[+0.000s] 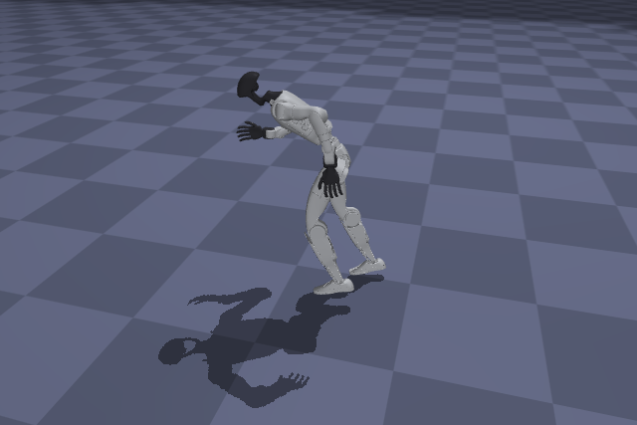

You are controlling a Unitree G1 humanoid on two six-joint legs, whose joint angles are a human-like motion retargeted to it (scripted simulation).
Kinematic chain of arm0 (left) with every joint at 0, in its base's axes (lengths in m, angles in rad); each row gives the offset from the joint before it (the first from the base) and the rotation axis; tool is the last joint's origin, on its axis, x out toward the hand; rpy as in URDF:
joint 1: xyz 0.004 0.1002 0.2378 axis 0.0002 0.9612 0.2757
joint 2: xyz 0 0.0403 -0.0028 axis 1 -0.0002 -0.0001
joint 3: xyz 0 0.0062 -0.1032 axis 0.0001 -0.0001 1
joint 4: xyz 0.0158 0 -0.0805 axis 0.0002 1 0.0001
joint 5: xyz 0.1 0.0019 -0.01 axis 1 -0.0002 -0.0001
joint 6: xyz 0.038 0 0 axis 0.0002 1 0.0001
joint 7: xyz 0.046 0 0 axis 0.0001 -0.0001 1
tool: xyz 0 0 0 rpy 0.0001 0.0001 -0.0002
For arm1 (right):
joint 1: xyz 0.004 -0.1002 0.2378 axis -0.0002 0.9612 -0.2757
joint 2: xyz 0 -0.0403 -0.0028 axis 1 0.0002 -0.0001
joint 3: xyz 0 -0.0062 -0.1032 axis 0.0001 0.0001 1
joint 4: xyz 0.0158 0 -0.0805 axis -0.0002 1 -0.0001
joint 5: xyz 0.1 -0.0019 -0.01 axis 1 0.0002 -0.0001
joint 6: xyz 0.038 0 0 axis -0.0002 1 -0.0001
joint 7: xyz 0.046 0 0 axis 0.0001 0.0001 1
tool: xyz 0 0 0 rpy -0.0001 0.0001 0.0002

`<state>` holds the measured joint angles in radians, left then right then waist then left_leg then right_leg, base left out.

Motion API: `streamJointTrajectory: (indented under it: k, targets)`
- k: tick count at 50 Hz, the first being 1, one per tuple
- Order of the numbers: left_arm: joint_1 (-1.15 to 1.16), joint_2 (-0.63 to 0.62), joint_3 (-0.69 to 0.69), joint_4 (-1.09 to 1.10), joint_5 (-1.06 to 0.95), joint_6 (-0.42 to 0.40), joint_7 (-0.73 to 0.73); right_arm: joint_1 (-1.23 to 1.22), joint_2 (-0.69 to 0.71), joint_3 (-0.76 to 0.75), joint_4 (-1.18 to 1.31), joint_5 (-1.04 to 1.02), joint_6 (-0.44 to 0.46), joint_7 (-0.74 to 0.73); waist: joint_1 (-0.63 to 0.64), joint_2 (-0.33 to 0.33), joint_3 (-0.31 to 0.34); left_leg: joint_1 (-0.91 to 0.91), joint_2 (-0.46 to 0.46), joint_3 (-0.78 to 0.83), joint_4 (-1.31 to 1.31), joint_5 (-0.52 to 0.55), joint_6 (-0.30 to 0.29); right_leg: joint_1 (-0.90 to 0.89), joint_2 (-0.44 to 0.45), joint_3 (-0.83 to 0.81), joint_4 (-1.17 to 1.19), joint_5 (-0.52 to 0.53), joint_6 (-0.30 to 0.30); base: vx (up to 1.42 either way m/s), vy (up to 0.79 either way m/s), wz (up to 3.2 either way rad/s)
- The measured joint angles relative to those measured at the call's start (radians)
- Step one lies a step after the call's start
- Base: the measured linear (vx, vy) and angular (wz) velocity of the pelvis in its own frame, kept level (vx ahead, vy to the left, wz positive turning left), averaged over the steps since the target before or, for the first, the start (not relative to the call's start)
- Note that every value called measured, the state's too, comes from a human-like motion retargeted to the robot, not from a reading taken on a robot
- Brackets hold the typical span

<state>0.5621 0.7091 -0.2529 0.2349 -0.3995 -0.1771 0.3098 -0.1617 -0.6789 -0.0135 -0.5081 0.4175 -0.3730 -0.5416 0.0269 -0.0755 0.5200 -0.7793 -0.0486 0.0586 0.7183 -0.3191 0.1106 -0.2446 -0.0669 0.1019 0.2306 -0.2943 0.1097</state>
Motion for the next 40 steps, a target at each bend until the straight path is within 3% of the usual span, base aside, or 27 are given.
streamJointTrajectory:
  k: [3, 5, 7, 8, 10, 12, 16, 18, 22, 27, 30, 32, 33, 35, 37, 40]
  targets:
    - [0.095, 0.050, 0.097, -0.107, -0.019, -0.047, -0.009, 0.035, -0.035, -0.099, -0.152, -0.174, -0.019, -0.007, 0.075, 0.000, 0.000, 0.093, 0.027, 0.075, -0.409, 0.034, -0.073, 0.104, -0.003, 0.045, -0.045, 0.084, 0.040, 1.04, 0.12, -1.49]
    - [0.136, 0.056, 0.161, -0.174, 0.000, -0.075, -0.011, 0.096, -0.029, -0.147, -0.226, -0.235, -0.019, -0.010, 0.113, 0.010, 0.000, 0.135, 0.059, 0.186, -0.556, 0.023, -0.139, 0.187, -0.001, 0.057, -0.066, 0.132, 0.058, 1.12, 0.19, -1.30]
    - [0.125, 0.048, 0.210, -0.233, 0.005, -0.097, 0.015, 0.143, -0.008, -0.149, -0.256, -0.237, -0.016, -0.008, 0.127, 0.011, 0.000, 0.187, 0.080, 0.297, -0.623, 0.057, -0.154, 0.229, 0.001, 0.057, -0.030, 0.168, 0.075, 1.11, 0.23, -0.97]
    - [0.112, 0.038, 0.230, -0.265, 0.025, -0.103, 0.033, 0.174, 0.009, -0.146, -0.260, -0.235, -0.010, 0.008, 0.126, 0.006, 0.000, 0.205, 0.089, 0.329, -0.588, 0.050, -0.135, 0.237, -0.003, 0.053, 0.019, 0.180, 0.075, 1.15, 0.25, -0.77]
    - [0.048, 0.002, 0.254, -0.316, 0.119, -0.110, 0.091, 0.243, 0.048, -0.144, -0.228, -0.243, -0.006, 0.065, 0.115, -0.019, -0.003, 0.152, 0.139, 0.352, -0.272, -0.106, -0.062, 0.164, -0.016, 0.033, 0.301, 0.181, 0.102, 1.20, 0.27, -0.63]
    - [-0.110, 0.000, 0.251, -0.341, 0.185, -0.102, 0.157, 0.271, 0.063, -0.123, -0.134, -0.230, 0.011, 0.107, 0.085, -0.035, 0.000, 0.158, 0.164, 0.357, -0.075, -0.221, -0.019, 0.065, -0.016, 0.030, 0.608, 0.150, 0.087, 1.12, 0.27, -0.43]
    - [-0.618, 0.052, 0.209, -0.364, 0.264, -0.083, 0.253, 0.246, 0.093, -0.058, 0.067, -0.156, 0.014, 0.086, -0.026, -0.029, -0.001, 0.270, 0.160, 0.351, -0.002, -0.297, 0.004, -0.170, -0.030, -0.060, 1.006, -0.045, -0.030, 1.05, 0.20, 0.17]
    - [-0.900, 0.070, 0.150, -0.362, 0.292, -0.050, 0.363, 0.243, 0.060, -0.085, 0.094, -0.150, 0.007, 0.057, -0.116, 0.017, -0.012, 0.281, 0.166, 0.299, 0.045, -0.292, 0.015, -0.312, -0.045, -0.156, 1.065, -0.079, -0.035, 1.08, 0.08, 0.92]
    - [-1.367, 0.098, 0.039, -0.352, 0.347, -0.090, 0.457, 0.240, -0.081, -0.174, 0.090, -0.203, -0.016, 0.079, -0.298, 0.124, -0.015, 0.395, 0.171, 0.203, -0.112, -0.111, -0.097, -0.479, -0.028, -0.296, 0.742, -0.071, -0.025, 1.14, -0.05, 1.13]
    - [-1.719, -0.035, -0.003, -0.284, 0.218, -0.147, 0.433, 0.187, -0.091, -0.129, 0.147, -0.213, 0.009, 0.083, -0.507, 0.192, 0.000, 0.635, 0.157, 0.055, -0.390, 0.194, -0.278, -0.440, -0.057, -0.398, -0.018, -0.035, 0.031, 1.30, -0.30, 1.47]
    - [-1.682, -0.107, 0.006, -0.315, 0.187, -0.179, 0.373, 0.133, -0.015, -0.041, 0.213, -0.254, 0.043, 0.080, -0.556, 0.199, 0.000, 0.840, 0.166, -0.050, -0.580, 0.324, -0.323, -0.365, -0.082, -0.529, -0.237, 0.070, 0.088, 1.32, -0.53, 0.56]
    - [-1.542, -0.116, 0.024, -0.375, 0.212, -0.164, 0.334, 0.106, 0.035, -0.003, 0.258, -0.256, 0.034, 0.086, -0.532, 0.200, 0.000, 0.891, 0.171, -0.125, -0.532, 0.370, -0.302, -0.365, -0.125, -0.614, -0.050, 0.055, 0.026, 1.34, -0.56, -0.50]
    - [-1.459, -0.126, 0.024, -0.392, 0.236, -0.156, 0.322, 0.075, 0.066, 0.032, 0.295, -0.261, 0.036, 0.078, -0.487, 0.190, 0.000, 0.907, 0.156, -0.158, -0.486, 0.391, -0.236, -0.348, -0.115, -0.594, 0.002, 0.033, -0.005, 1.32, -0.58, -1.38]
    - [-1.238, -0.159, 0.025, -0.420, 0.293, -0.128, 0.303, -0.010, 0.099, 0.091, 0.360, -0.245, 0.045, 0.060, -0.389, 0.189, 0.000, 0.818, 0.136, -0.151, -0.187, 0.347, -0.178, -0.375, -0.105, -0.531, 0.216, -0.089, -0.058, 1.34, -0.52, -1.82]
    - [-0.959, -0.189, 0.049, -0.435, 0.246, -0.085, 0.292, -0.128, 0.108, 0.132, 0.347, -0.243, 0.062, 0.036, -0.302, 0.201, 0.000, 0.628, 0.178, -0.076, 0.230, 0.212, -0.186, -0.429, -0.092, -0.492, 0.465, -0.206, -0.093, 1.34, -0.41, -1.95]
    - [-0.541, -0.185, 0.101, -0.456, 0.183, -0.102, 0.219, -0.353, 0.127, 0.199, 0.242, -0.281, 0.063, 0.037, -0.145, 0.141, 0.000, 0.406, 0.171, -0.016, 0.562, 0.033, -0.075, -0.351, -0.025, -0.399, 0.490, -0.250, -0.085, 1.28, -0.34, -2.15]
